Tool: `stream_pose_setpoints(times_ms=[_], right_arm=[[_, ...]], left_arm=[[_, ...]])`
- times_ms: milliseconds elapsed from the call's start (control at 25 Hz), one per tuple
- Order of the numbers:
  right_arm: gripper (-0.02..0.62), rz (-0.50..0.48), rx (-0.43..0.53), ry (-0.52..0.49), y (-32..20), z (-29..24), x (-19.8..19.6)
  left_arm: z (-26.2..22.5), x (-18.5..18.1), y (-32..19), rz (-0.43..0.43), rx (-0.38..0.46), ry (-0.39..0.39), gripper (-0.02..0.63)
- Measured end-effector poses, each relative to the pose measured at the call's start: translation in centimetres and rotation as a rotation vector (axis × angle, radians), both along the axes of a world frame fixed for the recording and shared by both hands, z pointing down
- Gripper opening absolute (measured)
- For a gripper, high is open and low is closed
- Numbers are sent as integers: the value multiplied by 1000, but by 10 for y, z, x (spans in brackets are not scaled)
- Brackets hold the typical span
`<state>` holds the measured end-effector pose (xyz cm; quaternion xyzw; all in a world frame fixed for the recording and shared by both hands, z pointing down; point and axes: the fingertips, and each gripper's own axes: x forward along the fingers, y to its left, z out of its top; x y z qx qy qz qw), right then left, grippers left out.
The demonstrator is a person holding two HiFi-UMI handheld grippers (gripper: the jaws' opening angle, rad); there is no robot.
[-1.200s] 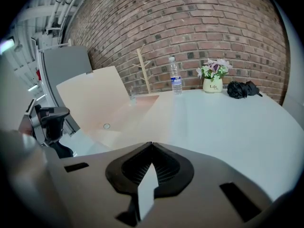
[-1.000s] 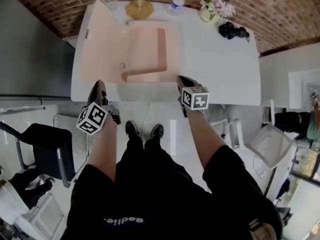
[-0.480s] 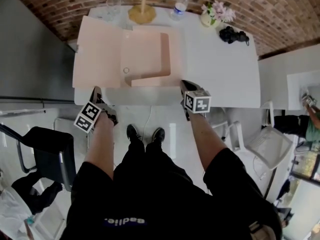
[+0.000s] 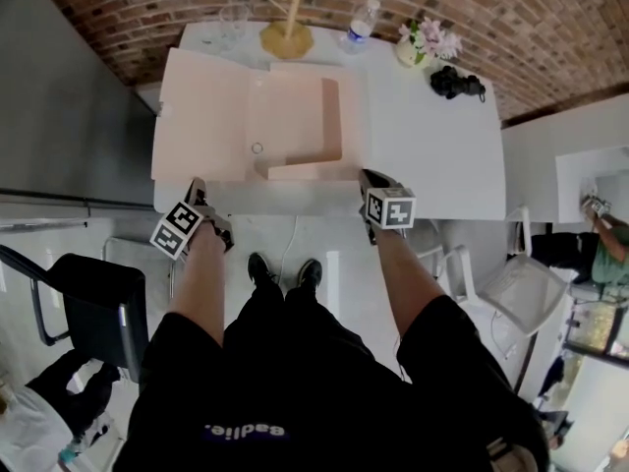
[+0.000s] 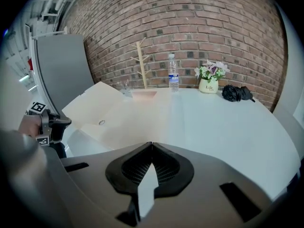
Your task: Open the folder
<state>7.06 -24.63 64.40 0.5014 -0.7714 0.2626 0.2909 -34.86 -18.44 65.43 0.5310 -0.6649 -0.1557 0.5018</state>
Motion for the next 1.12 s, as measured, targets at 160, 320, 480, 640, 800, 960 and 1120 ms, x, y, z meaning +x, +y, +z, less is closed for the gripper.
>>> stream_pose_setpoints(times_ms=[160,320,480,640,800,960,1120], right_arm=[[29,11,-35,30,5,1,2],[29,17,-57,51,12,2,1],[29,33,-59,51,14,2,2],[29,35,-47,35,13,-4,-1],[29,17,-19,13,19,-16,-5],[29,-11,25,-19,28,-34,-3],[30,-50,53,-30,50,-54,7]], left_arm=[[6,-2,-3,20,-13,27,6],[9,-3,-2,57,-14,39,8],[7,-2,-2,97,-7,32,8],[-5,2,-5,137,19,18,8],[-17,12,-2,150,58,5,6],[-36,26,-3,180,111,-42,6],[-53,39,-1,201,133,-82,8]])
